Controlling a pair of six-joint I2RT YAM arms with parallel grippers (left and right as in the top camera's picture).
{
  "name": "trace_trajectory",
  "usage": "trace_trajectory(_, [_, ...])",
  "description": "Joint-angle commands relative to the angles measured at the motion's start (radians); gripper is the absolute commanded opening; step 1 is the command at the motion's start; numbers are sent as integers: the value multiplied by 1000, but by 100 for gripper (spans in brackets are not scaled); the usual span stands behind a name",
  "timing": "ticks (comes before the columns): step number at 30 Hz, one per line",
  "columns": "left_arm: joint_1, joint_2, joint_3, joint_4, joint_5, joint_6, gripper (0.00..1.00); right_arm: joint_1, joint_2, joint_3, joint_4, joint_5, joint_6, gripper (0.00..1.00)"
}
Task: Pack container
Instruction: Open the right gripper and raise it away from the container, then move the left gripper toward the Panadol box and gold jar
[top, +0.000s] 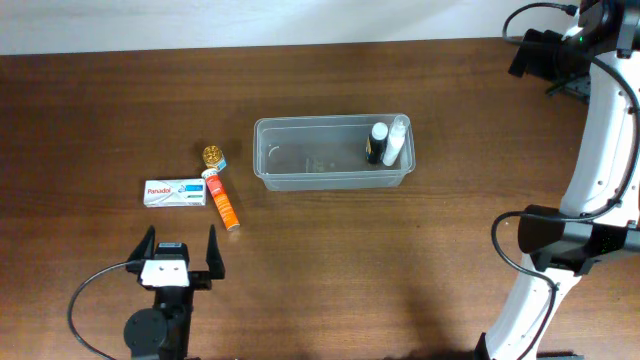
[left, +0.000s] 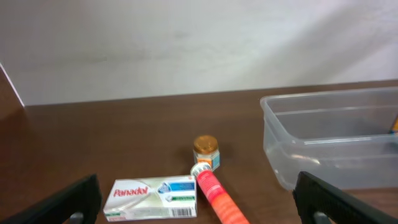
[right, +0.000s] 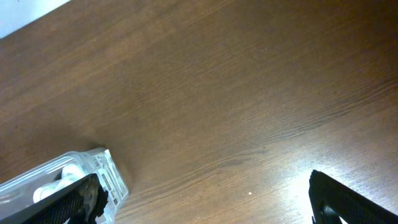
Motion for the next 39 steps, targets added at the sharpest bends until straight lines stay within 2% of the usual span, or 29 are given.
trace_trajectory(1, [3,-6,-3,38,30,16,100,5,-11,10,-3,-2,8,98])
trace_trajectory(4, [3,-3,15,46,32,16,100,4,-11,10,-3,-2,8,98])
trace_trajectory(9, [14,107,165,-104,16,16,100,4,-11,10,-3,-2,8,98])
trace_trajectory(12, [49,251,296,-163,22,16,100,5,-11,10,-3,-2,8,98])
trace_trajectory(16, [95,494,507,-264,113,16,100,4,-11,10,-3,-2,8,99])
trace_trajectory(25, [127,1099,968,-668,335,16,100,4,-11,10,-3,-2,8,98])
trace_trajectory(29, [127,1283,1027,-721,444,16,100,4,-11,10,-3,-2,8,98])
trace_trajectory(34, [127,1415,1028,-711,448,16,100,4,-11,10,-3,-2,8,98])
trace_trajectory(39, [127,1462,1028,-684,447,17,100,4,-11,10,-3,-2,8,98])
